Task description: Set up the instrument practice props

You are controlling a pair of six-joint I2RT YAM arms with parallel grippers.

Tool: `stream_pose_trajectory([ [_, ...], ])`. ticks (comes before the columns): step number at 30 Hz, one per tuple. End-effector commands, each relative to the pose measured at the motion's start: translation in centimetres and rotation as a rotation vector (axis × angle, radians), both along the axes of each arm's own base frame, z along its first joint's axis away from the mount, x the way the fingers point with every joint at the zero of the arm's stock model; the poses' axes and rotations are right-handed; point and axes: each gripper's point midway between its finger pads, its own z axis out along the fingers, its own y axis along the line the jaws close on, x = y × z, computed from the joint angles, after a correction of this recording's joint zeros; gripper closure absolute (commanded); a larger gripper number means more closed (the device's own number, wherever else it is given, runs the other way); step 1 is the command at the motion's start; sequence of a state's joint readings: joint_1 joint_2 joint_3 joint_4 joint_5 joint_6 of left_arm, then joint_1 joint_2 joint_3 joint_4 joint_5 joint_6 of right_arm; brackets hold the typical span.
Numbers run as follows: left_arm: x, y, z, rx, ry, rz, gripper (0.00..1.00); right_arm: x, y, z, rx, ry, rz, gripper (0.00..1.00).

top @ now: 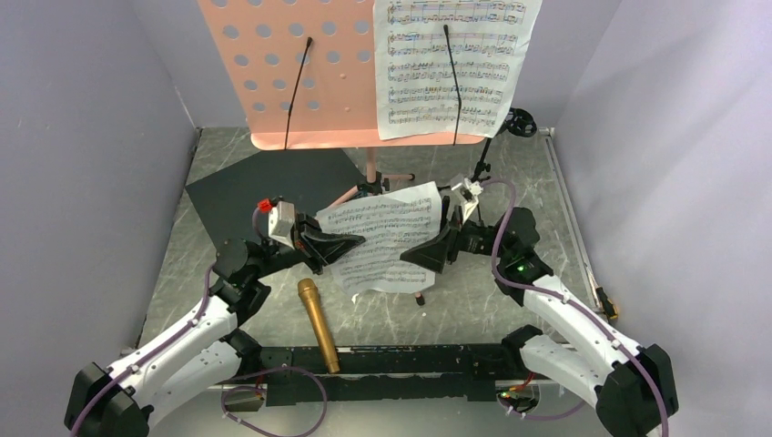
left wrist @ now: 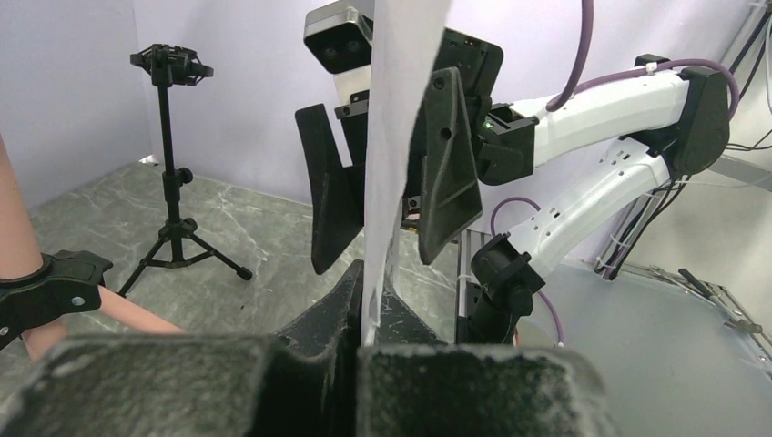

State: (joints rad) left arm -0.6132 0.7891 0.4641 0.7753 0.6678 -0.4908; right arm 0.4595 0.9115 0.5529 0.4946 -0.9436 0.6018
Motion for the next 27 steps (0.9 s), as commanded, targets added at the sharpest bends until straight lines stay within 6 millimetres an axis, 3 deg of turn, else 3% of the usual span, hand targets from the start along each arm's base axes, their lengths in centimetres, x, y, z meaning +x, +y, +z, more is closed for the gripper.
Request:
stream_pose_trajectory([
  [1,-0.2,0.1,2.0,-0.02,-0.057,-0.001,0.97,-1.4,0.9,2.5,0.052,-0.144,0.065,0.34],
  [3,-0.2,0.0,2.0,-0.021,-0.059,-0.004,0.98,-1.6,1.3,2.8,0.059,-0.144,0.076,0.55],
  [10,0.2,-0.2,2.0,0.001,-0.07,0.008,0.96,-1.2,1.6,4.1,0.068,-0.177,0.039,1.0],
  [20,0.6,0.1,1.3,0.028,-0.054,0.044,0.76,-0.1,1.7,4.7,0.038,-0.187,-0.008,1.0],
  [21,0.7,0.1,1.1,0.033,-0.051,0.05,0.71,0.0,1.7,4.7,0.035,-0.188,-0.013,1.0],
  [23,1.0,0.2,0.8,0.042,-0.025,0.068,0.42,0.2,1.6,4.7,0.027,-0.191,-0.028,1.0],
  [27,1.7,0.2,0.2,0.067,0.017,0.094,0.23,0.5,1.3,4.7,0.022,-0.189,-0.066,1.0],
])
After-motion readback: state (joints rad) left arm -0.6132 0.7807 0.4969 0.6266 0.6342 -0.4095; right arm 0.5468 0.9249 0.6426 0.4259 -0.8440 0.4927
